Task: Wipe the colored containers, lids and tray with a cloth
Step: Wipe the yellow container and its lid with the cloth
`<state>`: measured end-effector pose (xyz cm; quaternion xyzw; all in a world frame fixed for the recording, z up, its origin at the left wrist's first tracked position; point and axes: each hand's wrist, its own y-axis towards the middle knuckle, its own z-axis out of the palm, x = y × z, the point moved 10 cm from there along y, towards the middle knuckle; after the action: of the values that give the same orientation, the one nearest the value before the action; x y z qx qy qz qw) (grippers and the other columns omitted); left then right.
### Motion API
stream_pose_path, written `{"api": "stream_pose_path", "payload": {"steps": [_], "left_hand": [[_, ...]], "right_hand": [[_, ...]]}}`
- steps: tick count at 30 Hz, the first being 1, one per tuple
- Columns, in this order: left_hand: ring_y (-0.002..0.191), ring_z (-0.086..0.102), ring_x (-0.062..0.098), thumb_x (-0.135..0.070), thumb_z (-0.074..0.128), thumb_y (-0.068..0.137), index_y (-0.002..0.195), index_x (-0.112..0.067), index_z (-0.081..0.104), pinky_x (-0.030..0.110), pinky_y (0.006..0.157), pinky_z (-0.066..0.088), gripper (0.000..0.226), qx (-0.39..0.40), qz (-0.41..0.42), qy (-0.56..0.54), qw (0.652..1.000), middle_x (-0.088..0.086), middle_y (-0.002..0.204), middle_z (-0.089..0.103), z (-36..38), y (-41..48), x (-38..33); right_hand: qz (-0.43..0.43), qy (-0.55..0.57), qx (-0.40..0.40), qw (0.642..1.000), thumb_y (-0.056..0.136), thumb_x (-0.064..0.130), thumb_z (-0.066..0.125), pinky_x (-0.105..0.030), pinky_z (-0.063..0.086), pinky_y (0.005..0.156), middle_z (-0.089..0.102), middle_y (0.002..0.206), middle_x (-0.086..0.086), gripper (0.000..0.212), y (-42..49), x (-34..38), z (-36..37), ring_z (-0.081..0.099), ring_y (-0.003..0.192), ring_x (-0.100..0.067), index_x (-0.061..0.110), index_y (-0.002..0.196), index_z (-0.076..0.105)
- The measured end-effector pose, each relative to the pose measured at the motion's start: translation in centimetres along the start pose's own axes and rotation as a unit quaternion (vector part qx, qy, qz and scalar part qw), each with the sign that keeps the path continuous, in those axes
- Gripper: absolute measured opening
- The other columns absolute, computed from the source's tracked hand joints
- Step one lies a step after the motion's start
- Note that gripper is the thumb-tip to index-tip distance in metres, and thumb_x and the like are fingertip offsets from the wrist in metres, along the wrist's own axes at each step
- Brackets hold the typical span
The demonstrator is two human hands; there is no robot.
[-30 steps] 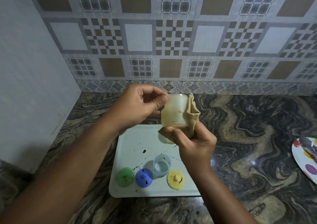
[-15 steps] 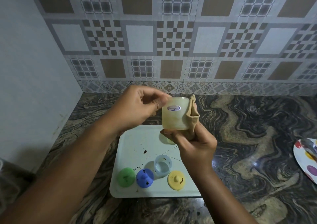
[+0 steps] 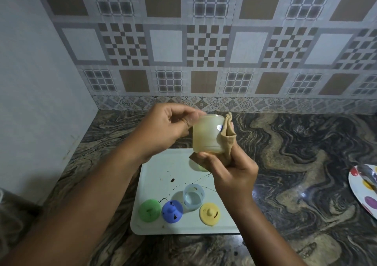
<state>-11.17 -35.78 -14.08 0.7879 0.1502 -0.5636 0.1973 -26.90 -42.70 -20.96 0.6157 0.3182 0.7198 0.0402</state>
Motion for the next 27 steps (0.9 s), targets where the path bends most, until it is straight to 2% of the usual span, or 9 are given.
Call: {"api": "stream_pose_path", "payload": {"steps": [3, 5, 8, 12, 15, 17, 21, 24, 27], "left_hand": [[0.079, 0.071, 0.005, -0.022, 0.068, 0.085, 0.083, -0.021, 0.073, 0.025, 0.069, 0.059, 0.005, -0.012, -0.01, -0.032, 0.999, -0.011, 0.077, 0.074, -0.2, 0.4, 0.2], [0.066, 0.064, -0.002, -0.016, 0.069, 0.09, 0.078, -0.026, 0.071, 0.016, 0.062, 0.052, 0.016, -0.039, 0.031, 0.049, 0.998, -0.019, 0.068, 0.069, -0.5, 0.4, -0.8], [0.067, 0.064, 0.0, -0.016, 0.071, 0.089, 0.078, -0.026, 0.072, 0.017, 0.062, 0.052, 0.015, -0.073, 0.102, 0.157, 0.98, -0.018, 0.071, 0.07, 0.0, -0.3, -2.6], [0.075, 0.068, -0.002, -0.03, 0.068, 0.089, 0.103, -0.019, 0.077, 0.018, 0.069, 0.057, 0.019, -0.033, 0.051, 0.056, 0.997, -0.014, 0.082, 0.074, 0.0, -0.3, -1.2], [0.086, 0.072, 0.011, -0.028, 0.07, 0.082, 0.096, -0.019, 0.076, 0.028, 0.075, 0.061, 0.017, -0.006, -0.009, -0.016, 1.0, -0.005, 0.088, 0.076, -0.3, 0.3, 0.5], [0.08, 0.069, 0.008, -0.019, 0.073, 0.083, 0.084, -0.022, 0.073, 0.022, 0.066, 0.058, 0.004, -0.022, -0.004, 0.003, 1.0, -0.009, 0.08, 0.073, -0.6, 0.5, 0.4], [0.063, 0.062, -0.001, -0.016, 0.075, 0.085, 0.078, -0.026, 0.07, 0.014, 0.056, 0.05, 0.013, -0.06, 0.065, 0.15, 0.985, -0.017, 0.069, 0.067, -0.3, 0.0, -1.9], [0.077, 0.066, 0.002, -0.023, 0.075, 0.086, 0.087, -0.024, 0.074, 0.015, 0.067, 0.051, 0.001, -0.074, 0.104, 0.167, 0.978, -0.014, 0.08, 0.071, 0.2, -0.5, -2.9], [0.084, 0.068, -0.004, -0.033, 0.068, 0.089, 0.104, -0.023, 0.076, 0.013, 0.069, 0.053, 0.02, -0.032, 0.041, 0.049, 0.997, -0.012, 0.092, 0.075, 0.2, 0.1, -1.1]], "right_hand": [[-0.055, -0.027, 0.01, 0.998, 0.077, 0.033, 0.084, -0.034, 0.063, 0.075, 0.075, 0.102, -0.012, 0.069, 0.2, 1.5, 0.4, 0.073, 0.088, -0.019, -0.017, 0.121, 0.064], [-0.154, -0.142, 0.018, 0.978, 0.082, 0.035, 0.082, -0.035, 0.058, 0.095, 0.066, 0.128, -0.024, 0.074, 0.0, 3.0, 1.2, 0.07, 0.114, -0.03, -0.012, 0.133, 0.056], [-0.201, -0.209, 0.03, 0.957, 0.083, 0.036, 0.081, -0.031, 0.055, 0.101, 0.061, 0.134, -0.03, 0.078, -0.2, 3.2, 1.9, 0.064, 0.124, -0.03, -0.01, 0.138, 0.05], [-0.066, -0.066, 0.017, 0.995, 0.076, 0.03, 0.085, -0.034, 0.063, 0.081, 0.075, 0.108, -0.018, 0.066, 0.3, 1.0, 0.4, 0.071, 0.095, -0.009, -0.015, 0.12, 0.065], [0.03, 0.041, 0.018, 0.999, 0.072, 0.024, 0.082, -0.029, 0.063, 0.069, 0.072, 0.085, -0.01, 0.059, 0.2, -0.9, 0.3, 0.068, 0.074, -0.009, -0.018, 0.111, 0.067], [-0.026, -0.027, 0.012, 0.999, 0.075, 0.032, 0.082, -0.025, 0.061, 0.078, 0.075, 0.101, -0.016, 0.068, 0.2, 0.6, 0.6, 0.071, 0.088, -0.013, -0.016, 0.121, 0.064], [-0.205, -0.209, 0.022, 0.956, 0.082, 0.036, 0.08, -0.028, 0.053, 0.104, 0.056, 0.139, -0.029, 0.079, 0.0, 3.3, 1.6, 0.059, 0.13, -0.025, -0.008, 0.139, 0.047], [-0.144, -0.151, 0.016, 0.978, 0.081, 0.039, 0.082, -0.035, 0.06, 0.093, 0.066, 0.132, -0.02, 0.08, 0.2, 2.1, 1.0, 0.068, 0.119, -0.021, -0.004, 0.14, 0.049], [0.025, 0.019, 0.003, 1.0, 0.07, 0.012, 0.087, -0.019, 0.061, 0.068, 0.075, 0.086, 0.019, 0.07, 0.4, 0.1, 0.3, 0.068, 0.078, 0.007, -0.018, 0.126, 0.059]]}}
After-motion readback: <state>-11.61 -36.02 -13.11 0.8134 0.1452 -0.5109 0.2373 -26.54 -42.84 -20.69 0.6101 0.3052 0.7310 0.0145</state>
